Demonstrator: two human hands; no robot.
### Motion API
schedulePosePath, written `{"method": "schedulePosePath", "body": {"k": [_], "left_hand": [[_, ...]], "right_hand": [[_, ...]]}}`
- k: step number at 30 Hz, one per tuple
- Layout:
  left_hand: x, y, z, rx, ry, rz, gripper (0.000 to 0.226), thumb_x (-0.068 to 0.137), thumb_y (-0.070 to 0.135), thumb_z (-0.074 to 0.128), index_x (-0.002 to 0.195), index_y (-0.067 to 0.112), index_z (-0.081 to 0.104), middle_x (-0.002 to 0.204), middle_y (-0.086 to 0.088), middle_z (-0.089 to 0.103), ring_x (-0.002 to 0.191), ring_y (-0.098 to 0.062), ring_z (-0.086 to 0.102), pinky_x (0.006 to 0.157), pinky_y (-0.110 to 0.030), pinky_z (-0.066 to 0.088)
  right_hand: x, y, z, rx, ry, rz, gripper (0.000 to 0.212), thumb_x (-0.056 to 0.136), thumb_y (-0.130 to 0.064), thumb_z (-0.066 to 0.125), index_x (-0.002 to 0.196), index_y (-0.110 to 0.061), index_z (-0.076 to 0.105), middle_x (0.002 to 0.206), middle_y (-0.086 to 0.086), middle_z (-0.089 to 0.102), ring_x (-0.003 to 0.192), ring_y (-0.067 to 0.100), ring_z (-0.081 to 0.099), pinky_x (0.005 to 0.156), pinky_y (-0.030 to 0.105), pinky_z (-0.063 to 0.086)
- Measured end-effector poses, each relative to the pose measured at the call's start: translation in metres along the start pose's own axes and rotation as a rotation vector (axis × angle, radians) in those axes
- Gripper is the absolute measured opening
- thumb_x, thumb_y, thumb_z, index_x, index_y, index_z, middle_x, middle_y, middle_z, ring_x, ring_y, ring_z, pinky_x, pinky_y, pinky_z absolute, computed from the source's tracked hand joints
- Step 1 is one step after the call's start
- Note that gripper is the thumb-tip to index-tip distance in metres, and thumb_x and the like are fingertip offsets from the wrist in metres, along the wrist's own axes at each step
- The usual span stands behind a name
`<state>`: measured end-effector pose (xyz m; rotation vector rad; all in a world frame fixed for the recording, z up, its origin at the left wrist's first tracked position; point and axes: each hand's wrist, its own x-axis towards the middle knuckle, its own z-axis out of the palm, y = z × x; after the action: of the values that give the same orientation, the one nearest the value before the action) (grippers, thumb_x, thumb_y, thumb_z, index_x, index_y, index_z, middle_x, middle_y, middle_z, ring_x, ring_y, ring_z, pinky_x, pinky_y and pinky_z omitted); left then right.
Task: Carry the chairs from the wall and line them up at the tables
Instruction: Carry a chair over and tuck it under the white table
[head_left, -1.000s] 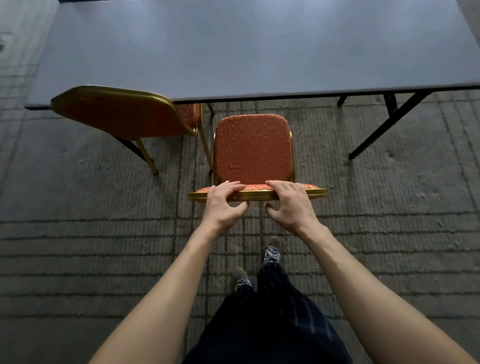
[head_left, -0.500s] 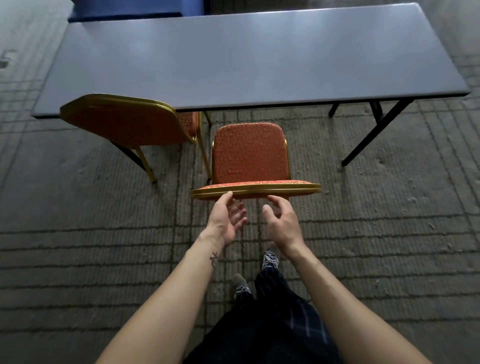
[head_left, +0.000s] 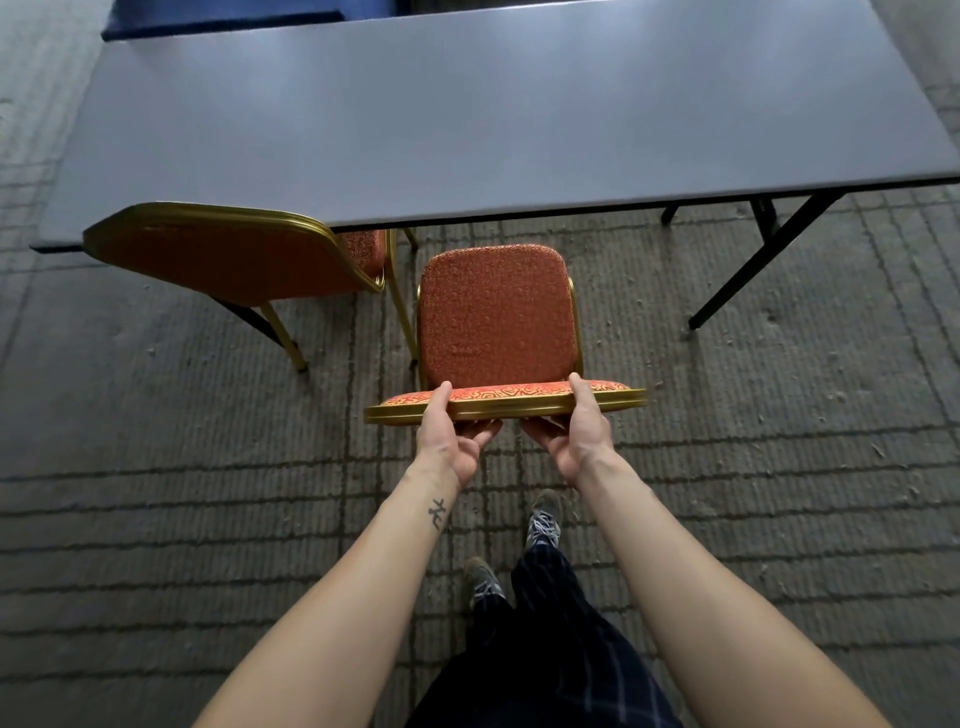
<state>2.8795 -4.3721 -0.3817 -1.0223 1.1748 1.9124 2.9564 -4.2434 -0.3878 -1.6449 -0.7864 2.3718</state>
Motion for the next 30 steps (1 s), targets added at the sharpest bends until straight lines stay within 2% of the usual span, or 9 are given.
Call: {"method": "schedulePosePath", "body": {"k": [2,4,6,11,15,18,21,28,30], "left_hand": [[0.007,0.002,0.003,0.008,0.008,0.005,0.046,0.096,0.029,0.067,0.132,0.006,0.052,0.121,-0.024,0.067,0.098,-0.04,0.073,0.069,-0.045,0.061],[0.015,0.003,0.005,0.028,0.016,0.036,0.046,0.096,0.025,0.064,0.133,0.0,0.053,0.117,-0.025,0.069,0.084,-0.034,0.077,0.082,-0.052,0.061],[0.024,0.007,0.01,0.036,0.028,0.048,0.046,0.097,0.022,0.062,0.134,-0.003,0.053,0.116,-0.025,0.07,0.088,-0.033,0.077,0.089,-0.06,0.058],[0.029,0.019,0.028,0.024,0.033,0.038,0.042,0.097,0.015,0.06,0.134,-0.003,0.051,0.12,-0.027,0.068,0.105,-0.037,0.071,0.09,-0.063,0.056],[0.041,0.038,0.052,0.014,0.04,0.042,0.045,0.097,0.015,0.059,0.136,-0.005,0.051,0.123,-0.028,0.066,0.106,-0.038,0.07,0.076,-0.06,0.061],[0.055,0.058,0.067,0.014,0.055,0.05,0.047,0.095,0.015,0.06,0.137,-0.005,0.05,0.122,-0.028,0.066,0.107,-0.039,0.07,0.085,-0.065,0.057],[0.073,0.073,0.081,0.025,0.057,0.055,0.047,0.096,0.017,0.06,0.136,-0.005,0.051,0.121,-0.027,0.067,0.105,-0.038,0.07,0.087,-0.064,0.057],[0.111,0.112,0.12,0.042,0.036,0.066,0.038,0.097,0.016,0.057,0.13,-0.004,0.053,0.119,-0.027,0.067,0.104,-0.035,0.07,0.092,-0.059,0.057],[0.119,0.122,0.129,0.043,0.03,0.068,0.035,0.096,0.015,0.057,0.125,-0.004,0.054,0.118,-0.026,0.068,0.102,-0.035,0.071,0.092,-0.058,0.057]], "right_hand": [[0.01,-0.003,0.003,-0.003,0.01,-0.002,0.033,0.099,-0.032,0.062,0.111,0.0,0.061,0.102,0.021,0.072,0.094,0.034,0.072,0.089,0.054,0.059],[0.015,-0.004,0.007,-0.008,0.017,-0.018,0.031,0.1,-0.028,0.06,0.109,0.001,0.061,0.1,0.023,0.071,0.092,0.035,0.072,0.087,0.055,0.06],[0.021,-0.007,0.012,-0.003,0.035,-0.038,0.03,0.102,-0.029,0.058,0.107,0.0,0.061,0.098,0.023,0.071,0.09,0.035,0.072,0.084,0.055,0.06],[0.036,-0.023,0.023,-0.004,0.045,-0.064,0.031,0.103,-0.029,0.057,0.11,0.001,0.058,0.093,0.021,0.069,0.083,0.031,0.072,0.084,0.058,0.059],[0.048,-0.043,0.042,-0.019,0.031,-0.059,0.033,0.102,-0.029,0.058,0.113,0.002,0.058,0.099,0.024,0.069,0.089,0.035,0.072,0.083,0.057,0.06],[0.063,-0.055,0.061,-0.023,0.028,-0.046,0.041,0.102,-0.029,0.059,0.122,0.006,0.057,0.103,0.026,0.069,0.101,0.04,0.071,0.078,0.055,0.062],[0.079,-0.067,0.081,-0.018,0.037,-0.048,0.044,0.102,-0.029,0.06,0.125,0.008,0.056,0.102,0.026,0.069,0.1,0.039,0.072,0.075,0.054,0.063],[0.115,-0.101,0.126,-0.022,0.02,-0.031,0.035,0.102,-0.031,0.059,0.111,0.003,0.057,0.104,0.026,0.069,0.099,0.039,0.071,0.081,0.057,0.061],[0.123,-0.11,0.139,-0.038,0.014,-0.031,0.037,0.102,-0.032,0.059,0.113,0.004,0.056,0.107,0.026,0.069,0.097,0.038,0.072,0.081,0.057,0.061]]}}
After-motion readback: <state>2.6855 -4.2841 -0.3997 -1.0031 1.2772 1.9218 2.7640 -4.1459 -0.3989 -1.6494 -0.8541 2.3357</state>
